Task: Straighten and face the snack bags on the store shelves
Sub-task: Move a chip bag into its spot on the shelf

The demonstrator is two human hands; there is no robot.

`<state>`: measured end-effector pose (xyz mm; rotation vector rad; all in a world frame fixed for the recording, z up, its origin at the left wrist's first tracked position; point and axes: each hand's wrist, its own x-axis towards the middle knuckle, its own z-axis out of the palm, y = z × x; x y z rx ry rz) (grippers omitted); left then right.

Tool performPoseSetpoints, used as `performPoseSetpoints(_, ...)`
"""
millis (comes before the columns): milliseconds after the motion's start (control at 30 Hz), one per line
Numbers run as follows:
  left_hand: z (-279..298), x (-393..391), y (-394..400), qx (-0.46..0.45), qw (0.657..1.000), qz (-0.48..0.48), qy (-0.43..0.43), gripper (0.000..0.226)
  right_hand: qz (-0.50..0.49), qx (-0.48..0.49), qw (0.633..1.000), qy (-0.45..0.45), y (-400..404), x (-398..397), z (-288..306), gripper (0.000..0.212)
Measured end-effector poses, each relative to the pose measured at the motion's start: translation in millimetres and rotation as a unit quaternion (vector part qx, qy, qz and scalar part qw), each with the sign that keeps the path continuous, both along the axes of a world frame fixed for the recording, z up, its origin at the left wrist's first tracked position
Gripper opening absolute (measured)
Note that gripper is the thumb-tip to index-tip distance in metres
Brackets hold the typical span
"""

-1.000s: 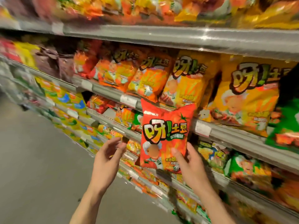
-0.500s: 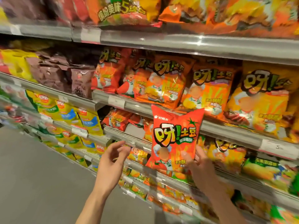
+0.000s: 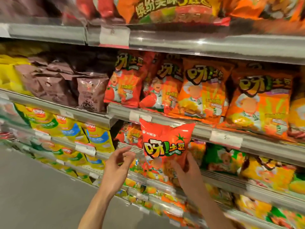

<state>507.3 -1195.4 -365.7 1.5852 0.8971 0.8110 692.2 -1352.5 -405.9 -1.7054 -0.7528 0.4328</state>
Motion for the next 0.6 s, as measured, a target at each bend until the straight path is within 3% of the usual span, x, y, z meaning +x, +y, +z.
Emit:
performPoseSetpoints(100,-1.5,12.7,25.3,0.026,0.998,-0.036,0.052,0.018,0.001,-0.010,0.999,-0.038,29.2,-3.0,-11.9,0.022)
performPoseSetpoints(333,-23.6,33.0,74.9,0.029,0.985,-0.116,0.120,0.040,-0.009,-0.012,0.996,-0.090,75.3,0.1,-22.9,0.050)
performPoseSetpoints(400,-25.5,36.4,82.9,0.030,0.985,-0.125,0.114,0.048,-0.014,-0.017,0.995,-0.100,78.5,1.6,-26.4,0.046)
performPoseSetpoints(600,-38.8,46.9,107.8,0.067,0.975,-0.199,0.071,0.045,-0.080,-0.050,0.992,-0.088,93.0,-1.7,-29.5,0.045)
